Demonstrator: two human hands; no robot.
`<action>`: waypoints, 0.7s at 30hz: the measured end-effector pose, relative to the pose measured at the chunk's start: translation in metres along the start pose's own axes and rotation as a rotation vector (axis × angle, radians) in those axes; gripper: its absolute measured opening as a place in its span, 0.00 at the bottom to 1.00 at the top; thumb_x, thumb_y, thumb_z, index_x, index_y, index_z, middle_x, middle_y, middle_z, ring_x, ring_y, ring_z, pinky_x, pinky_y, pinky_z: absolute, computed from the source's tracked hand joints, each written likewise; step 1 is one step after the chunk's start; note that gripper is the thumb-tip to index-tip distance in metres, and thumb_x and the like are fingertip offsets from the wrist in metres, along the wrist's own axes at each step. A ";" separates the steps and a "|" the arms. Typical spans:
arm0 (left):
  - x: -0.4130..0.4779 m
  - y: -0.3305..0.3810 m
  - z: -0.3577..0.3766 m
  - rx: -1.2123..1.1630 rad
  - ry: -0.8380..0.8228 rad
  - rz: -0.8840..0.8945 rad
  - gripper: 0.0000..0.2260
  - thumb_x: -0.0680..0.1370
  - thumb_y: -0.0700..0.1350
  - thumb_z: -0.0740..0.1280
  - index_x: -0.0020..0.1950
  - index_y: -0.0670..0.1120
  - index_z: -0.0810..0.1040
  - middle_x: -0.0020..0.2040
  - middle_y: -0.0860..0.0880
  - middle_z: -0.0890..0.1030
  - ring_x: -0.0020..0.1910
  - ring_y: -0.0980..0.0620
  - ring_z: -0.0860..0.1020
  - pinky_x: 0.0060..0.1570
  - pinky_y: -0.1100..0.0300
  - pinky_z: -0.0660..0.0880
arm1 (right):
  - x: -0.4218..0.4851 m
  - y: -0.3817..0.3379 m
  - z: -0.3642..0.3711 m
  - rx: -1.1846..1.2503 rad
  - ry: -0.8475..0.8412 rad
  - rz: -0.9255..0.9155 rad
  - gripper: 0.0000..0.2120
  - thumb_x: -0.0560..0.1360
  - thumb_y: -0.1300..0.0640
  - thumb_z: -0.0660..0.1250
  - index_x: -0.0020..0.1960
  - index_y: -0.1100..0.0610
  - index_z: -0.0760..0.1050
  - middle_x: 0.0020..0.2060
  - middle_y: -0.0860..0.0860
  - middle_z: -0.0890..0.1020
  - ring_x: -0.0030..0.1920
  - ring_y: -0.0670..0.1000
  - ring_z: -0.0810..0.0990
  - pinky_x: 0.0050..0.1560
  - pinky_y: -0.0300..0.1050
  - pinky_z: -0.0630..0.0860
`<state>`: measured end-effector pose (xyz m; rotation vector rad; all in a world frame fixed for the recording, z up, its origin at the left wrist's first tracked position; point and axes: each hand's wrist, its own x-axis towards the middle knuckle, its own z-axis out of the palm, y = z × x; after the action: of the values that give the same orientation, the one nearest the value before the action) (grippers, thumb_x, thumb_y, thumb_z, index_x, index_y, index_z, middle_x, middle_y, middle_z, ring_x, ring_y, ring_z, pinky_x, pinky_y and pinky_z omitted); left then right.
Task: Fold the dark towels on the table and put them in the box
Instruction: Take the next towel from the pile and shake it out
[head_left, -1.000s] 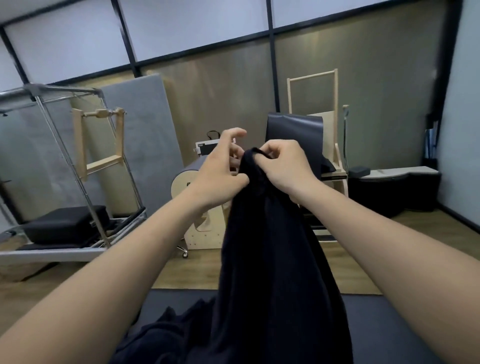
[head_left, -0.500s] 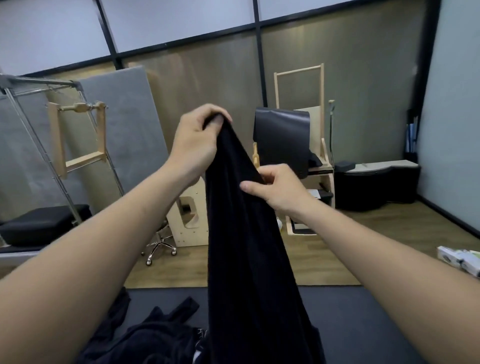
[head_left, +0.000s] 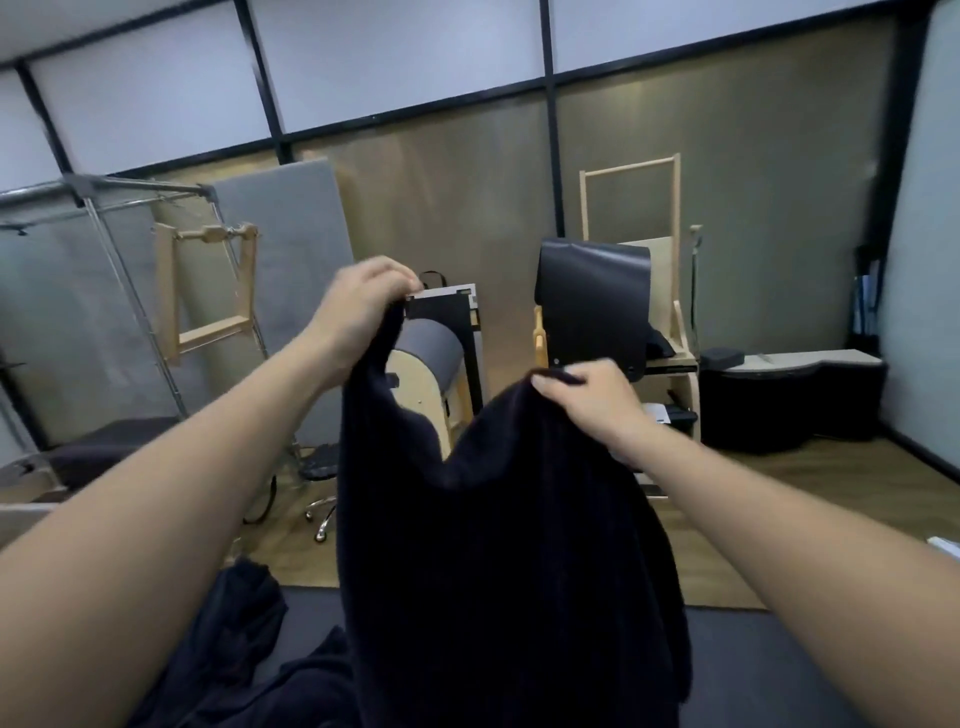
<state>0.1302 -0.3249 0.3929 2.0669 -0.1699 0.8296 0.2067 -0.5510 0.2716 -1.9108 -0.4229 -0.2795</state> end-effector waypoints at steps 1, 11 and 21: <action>-0.011 0.001 0.017 0.099 -0.204 0.000 0.04 0.75 0.45 0.71 0.41 0.49 0.82 0.40 0.55 0.81 0.38 0.65 0.77 0.45 0.66 0.73 | 0.009 -0.038 -0.003 0.038 0.047 -0.122 0.22 0.74 0.47 0.72 0.32 0.64 0.75 0.28 0.54 0.74 0.33 0.47 0.72 0.35 0.44 0.64; 0.002 0.020 0.015 0.056 -0.176 0.133 0.08 0.72 0.37 0.70 0.38 0.51 0.81 0.35 0.52 0.79 0.37 0.59 0.76 0.43 0.61 0.72 | 0.005 -0.051 -0.006 0.250 -0.150 -0.242 0.09 0.70 0.58 0.77 0.48 0.54 0.80 0.33 0.56 0.80 0.35 0.50 0.77 0.41 0.45 0.75; 0.016 0.060 -0.014 -0.016 -0.089 0.139 0.15 0.71 0.45 0.70 0.45 0.32 0.79 0.38 0.44 0.76 0.38 0.52 0.74 0.39 0.59 0.69 | -0.030 -0.015 0.002 0.424 -0.529 0.107 0.18 0.79 0.47 0.66 0.67 0.39 0.68 0.33 0.53 0.80 0.27 0.48 0.70 0.26 0.40 0.69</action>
<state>0.1112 -0.3473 0.4488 2.0958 -0.3717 0.8170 0.1735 -0.5487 0.2722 -1.5608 -0.6667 0.3737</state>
